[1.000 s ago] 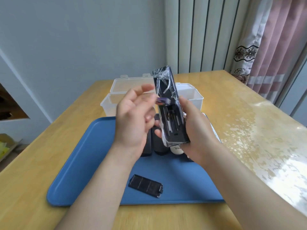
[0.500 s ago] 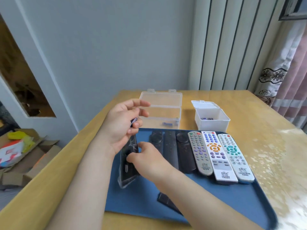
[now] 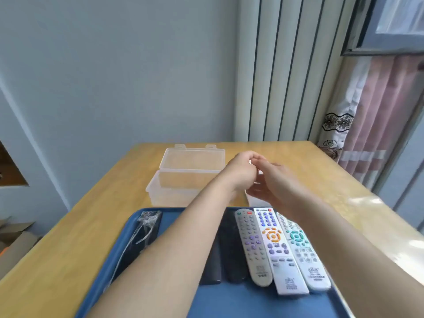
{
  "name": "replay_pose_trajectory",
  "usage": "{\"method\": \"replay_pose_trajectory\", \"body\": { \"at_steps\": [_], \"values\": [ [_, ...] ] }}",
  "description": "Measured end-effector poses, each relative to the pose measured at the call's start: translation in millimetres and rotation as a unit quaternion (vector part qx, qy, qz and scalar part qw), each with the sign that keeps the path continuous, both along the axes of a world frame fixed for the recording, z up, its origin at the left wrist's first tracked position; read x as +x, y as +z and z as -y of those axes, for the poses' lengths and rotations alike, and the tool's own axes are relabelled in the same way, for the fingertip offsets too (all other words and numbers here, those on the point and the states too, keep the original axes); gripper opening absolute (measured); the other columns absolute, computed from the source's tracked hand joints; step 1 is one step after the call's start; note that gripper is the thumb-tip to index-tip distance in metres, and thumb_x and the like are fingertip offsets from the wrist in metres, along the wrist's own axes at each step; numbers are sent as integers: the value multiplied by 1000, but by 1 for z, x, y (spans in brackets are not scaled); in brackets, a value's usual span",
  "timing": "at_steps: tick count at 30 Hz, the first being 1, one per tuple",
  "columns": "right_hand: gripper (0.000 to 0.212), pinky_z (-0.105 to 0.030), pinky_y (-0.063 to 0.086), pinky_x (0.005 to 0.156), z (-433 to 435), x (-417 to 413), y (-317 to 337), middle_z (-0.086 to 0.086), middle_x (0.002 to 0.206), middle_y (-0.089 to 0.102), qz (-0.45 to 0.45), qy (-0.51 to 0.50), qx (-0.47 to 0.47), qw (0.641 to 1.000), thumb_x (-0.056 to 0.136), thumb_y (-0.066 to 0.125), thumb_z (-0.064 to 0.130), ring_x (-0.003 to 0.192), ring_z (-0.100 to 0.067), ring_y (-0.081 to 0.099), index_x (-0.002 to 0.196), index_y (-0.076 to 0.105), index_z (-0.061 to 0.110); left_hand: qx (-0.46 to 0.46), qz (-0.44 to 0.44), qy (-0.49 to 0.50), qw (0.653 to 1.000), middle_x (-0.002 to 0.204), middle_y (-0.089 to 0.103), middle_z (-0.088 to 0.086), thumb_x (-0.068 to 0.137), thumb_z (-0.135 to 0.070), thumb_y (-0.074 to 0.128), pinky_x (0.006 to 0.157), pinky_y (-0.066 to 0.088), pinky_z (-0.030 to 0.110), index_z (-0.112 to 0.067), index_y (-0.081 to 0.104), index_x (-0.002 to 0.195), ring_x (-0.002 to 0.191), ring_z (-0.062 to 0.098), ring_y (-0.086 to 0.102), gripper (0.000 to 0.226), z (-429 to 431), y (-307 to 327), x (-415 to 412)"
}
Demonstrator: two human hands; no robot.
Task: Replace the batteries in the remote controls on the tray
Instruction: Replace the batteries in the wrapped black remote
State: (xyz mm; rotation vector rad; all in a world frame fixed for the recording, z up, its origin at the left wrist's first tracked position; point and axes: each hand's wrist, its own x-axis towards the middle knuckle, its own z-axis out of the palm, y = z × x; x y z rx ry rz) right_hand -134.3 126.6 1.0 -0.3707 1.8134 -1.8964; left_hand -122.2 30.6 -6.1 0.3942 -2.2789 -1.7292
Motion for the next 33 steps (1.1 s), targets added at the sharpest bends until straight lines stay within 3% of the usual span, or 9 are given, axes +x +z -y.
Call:
{"method": "replay_pose_trajectory", "body": {
  "at_steps": [4, 7, 10, 13, 18, 20, 25, 28, 33],
  "values": [
    [18, -28, 42, 73, -20, -51, 7, -6, 80, 62, -164, -41, 139, 976, 93, 50, 6, 76, -21, 55, 93, 67, 7, -10, -2, 6, 1000, 92, 66, 7, 90, -2, 44, 69, 49, 27, -17, 59, 108, 82, 20, 59, 28, -9, -6, -49],
    [34, -26, 42, 88, -26, -70, 4, -7, 117, 64, -244, -61, 209, 945, 93, 49, 5, 111, -22, 59, 123, 63, 4, -48, -6, 0, 999, 118, 62, 6, 94, -9, 49, 87, 45, 28, -17, 58, 118, 103, 19, 57, 27, -4, -3, -57],
    [36, -26, 43, 84, -19, -80, 0, -11, 125, 66, -299, -43, 223, 927, 91, 49, 2, 108, -20, 61, 123, 65, 7, -65, -37, 18, 997, 97, 67, 6, 90, 5, 44, 73, 46, 26, -13, 65, 100, 80, 15, 61, 29, 23, 10, -34],
    [31, -34, 52, 90, 6, -78, 2, -8, 109, 73, -385, 35, 245, 889, 88, 51, 1, 100, -21, 67, 108, 73, 12, -169, 65, -3, 983, 82, 72, 3, 85, 6, 48, 65, 52, 26, -13, 70, 87, 67, 13, 64, 29, 69, 12, -2],
    [30, -31, 53, 86, 71, -55, 5, 3, 103, 74, -511, 182, 351, 763, 88, 54, 9, 93, -19, 66, 103, 76, 23, -291, 257, -25, 921, 93, 69, -5, 86, -14, 62, 69, 54, 24, -23, 74, 91, 80, 11, 61, 15, 111, -14, 19],
    [27, -31, 56, 79, 95, -55, -2, 3, 101, 75, -522, 224, 411, 713, 86, 56, 12, 87, -21, 65, 99, 77, 23, -277, 274, -19, 921, 95, 70, -5, 86, -17, 62, 76, 58, 30, -26, 73, 80, 85, 17, 64, 16, 116, -26, 13],
    [20, -35, 54, 79, 128, -57, -11, 0, 102, 67, -567, 310, 564, 514, 84, 71, 24, 95, -24, 62, 103, 67, 19, -347, 321, -59, 879, 82, 64, -9, 74, -25, 77, 71, 47, 23, -28, 64, 67, 77, 19, 55, 16, 124, -31, -6],
    [14, -32, 45, 68, 137, -47, -9, 1, 89, 54, -599, 323, 590, 434, 88, 64, 15, 85, -23, 55, 98, 57, 23, -371, 319, -67, 869, 67, 53, -6, 80, -24, 71, 61, 41, 24, -18, 60, 73, 63, 19, 48, 15, 128, -33, -7],
    [18, -29, 38, 76, 147, -31, -14, 2, 80, 45, -610, 331, 634, 341, 93, 60, 12, 86, -23, 51, 109, 56, 16, -365, 312, -13, 877, 75, 59, 2, 73, -16, 67, 61, 42, 28, -16, 63, 76, 68, 22, 49, 6, 144, -37, 6]
  ]
}}
